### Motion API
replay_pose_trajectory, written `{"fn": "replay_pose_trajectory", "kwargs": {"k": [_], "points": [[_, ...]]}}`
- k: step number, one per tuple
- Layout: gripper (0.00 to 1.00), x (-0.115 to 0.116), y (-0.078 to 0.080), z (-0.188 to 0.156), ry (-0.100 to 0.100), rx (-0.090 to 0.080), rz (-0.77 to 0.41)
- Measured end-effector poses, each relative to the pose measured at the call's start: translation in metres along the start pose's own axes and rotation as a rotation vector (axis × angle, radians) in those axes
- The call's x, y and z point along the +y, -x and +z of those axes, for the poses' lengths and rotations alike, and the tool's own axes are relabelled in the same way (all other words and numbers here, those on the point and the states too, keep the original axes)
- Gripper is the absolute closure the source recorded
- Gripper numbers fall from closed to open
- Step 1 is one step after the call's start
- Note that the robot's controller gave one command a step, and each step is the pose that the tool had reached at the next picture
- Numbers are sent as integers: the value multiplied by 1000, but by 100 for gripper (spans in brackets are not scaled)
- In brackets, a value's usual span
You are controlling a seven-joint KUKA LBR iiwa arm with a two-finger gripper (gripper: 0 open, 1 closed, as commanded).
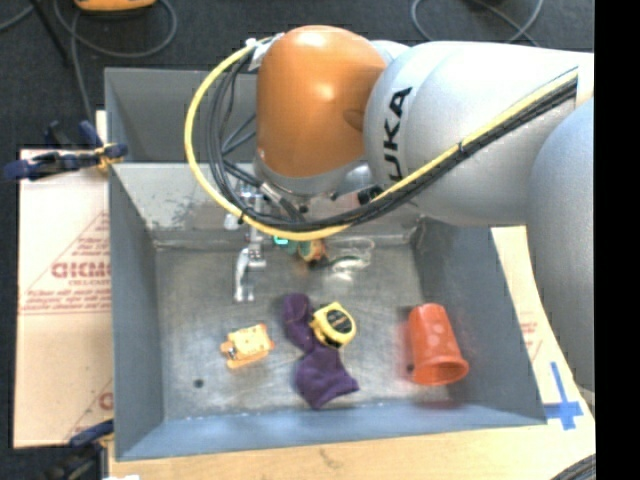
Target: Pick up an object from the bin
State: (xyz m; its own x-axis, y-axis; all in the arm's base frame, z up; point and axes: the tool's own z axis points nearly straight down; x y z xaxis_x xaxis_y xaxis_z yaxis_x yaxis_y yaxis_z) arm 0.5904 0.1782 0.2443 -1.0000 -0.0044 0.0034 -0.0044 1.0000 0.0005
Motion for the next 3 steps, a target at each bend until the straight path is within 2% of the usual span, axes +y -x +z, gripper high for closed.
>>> {"fn": "replay_pose_trajectory", "kwargs": {"k": [1, 2, 3], "points": [[0, -1, 1, -4, 1, -7, 4], [0, -11, -1, 49, 3, -13, 9], [0, -25, -52, 65, -1, -3, -25]]}}
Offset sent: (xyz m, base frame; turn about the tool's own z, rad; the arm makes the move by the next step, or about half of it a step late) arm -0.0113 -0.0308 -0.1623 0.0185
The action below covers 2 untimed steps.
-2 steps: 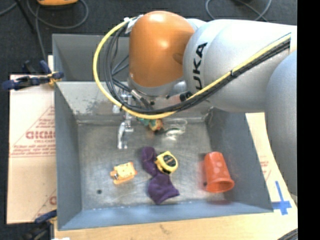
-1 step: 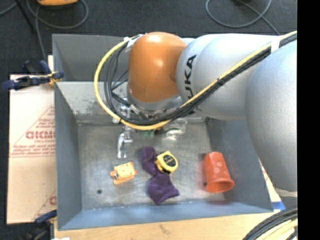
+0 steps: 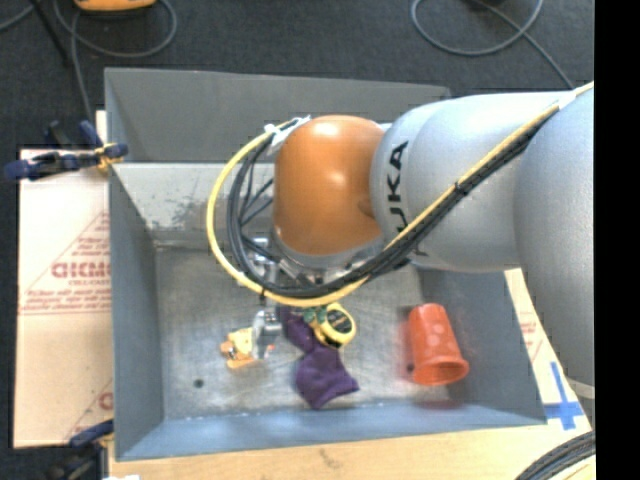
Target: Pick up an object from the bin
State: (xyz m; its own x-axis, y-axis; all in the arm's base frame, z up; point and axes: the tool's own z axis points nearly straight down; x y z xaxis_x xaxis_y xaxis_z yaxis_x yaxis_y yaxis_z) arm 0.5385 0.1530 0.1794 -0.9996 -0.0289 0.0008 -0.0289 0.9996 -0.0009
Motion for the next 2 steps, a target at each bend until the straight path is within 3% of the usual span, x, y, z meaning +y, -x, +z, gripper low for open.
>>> {"fn": "replay_pose_trajectory", "kwargs": {"k": [1, 2], "points": [[0, -16, -15, 23, 3, -3, 115], [100, -11, 8, 90, 6, 9, 73]]}}
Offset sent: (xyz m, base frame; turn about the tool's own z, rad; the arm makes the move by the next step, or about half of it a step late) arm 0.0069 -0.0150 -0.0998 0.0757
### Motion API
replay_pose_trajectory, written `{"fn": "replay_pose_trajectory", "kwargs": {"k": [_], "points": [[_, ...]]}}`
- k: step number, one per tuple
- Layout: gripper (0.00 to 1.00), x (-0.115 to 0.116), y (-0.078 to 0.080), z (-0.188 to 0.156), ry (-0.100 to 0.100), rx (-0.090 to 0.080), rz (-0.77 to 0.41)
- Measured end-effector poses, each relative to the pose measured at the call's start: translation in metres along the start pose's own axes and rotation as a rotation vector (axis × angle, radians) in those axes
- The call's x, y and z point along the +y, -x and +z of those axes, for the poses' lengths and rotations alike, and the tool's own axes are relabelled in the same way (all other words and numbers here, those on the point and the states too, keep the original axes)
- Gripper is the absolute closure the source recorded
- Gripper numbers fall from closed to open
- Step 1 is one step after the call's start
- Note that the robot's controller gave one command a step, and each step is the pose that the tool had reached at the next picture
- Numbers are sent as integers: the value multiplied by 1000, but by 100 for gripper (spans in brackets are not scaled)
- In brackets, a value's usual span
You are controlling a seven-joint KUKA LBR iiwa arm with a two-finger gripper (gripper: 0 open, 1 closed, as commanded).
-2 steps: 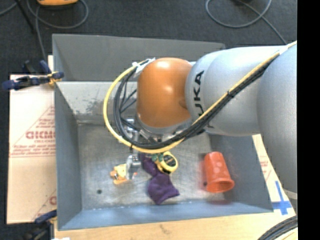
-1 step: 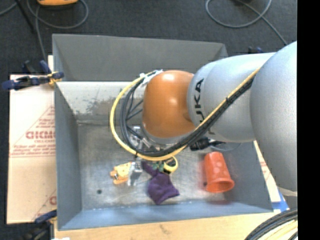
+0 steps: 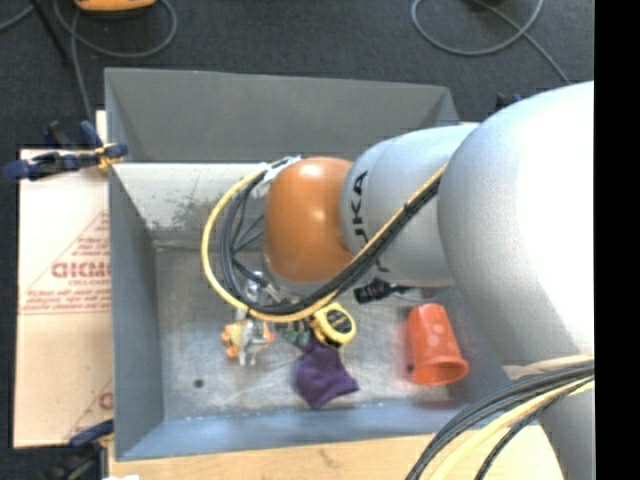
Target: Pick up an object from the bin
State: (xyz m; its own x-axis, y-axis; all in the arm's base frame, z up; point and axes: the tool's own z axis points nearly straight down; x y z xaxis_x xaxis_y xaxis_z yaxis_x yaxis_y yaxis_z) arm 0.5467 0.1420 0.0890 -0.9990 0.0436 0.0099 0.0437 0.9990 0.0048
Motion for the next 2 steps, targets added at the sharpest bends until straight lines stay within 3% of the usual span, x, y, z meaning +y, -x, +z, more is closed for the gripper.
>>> {"fn": "replay_pose_trajectory", "kwargs": {"k": [1, 2], "points": [[100, 0, 0, 0, 0, 0, 1], [100, -25, 14, -149, -6, -20, -203]]}}
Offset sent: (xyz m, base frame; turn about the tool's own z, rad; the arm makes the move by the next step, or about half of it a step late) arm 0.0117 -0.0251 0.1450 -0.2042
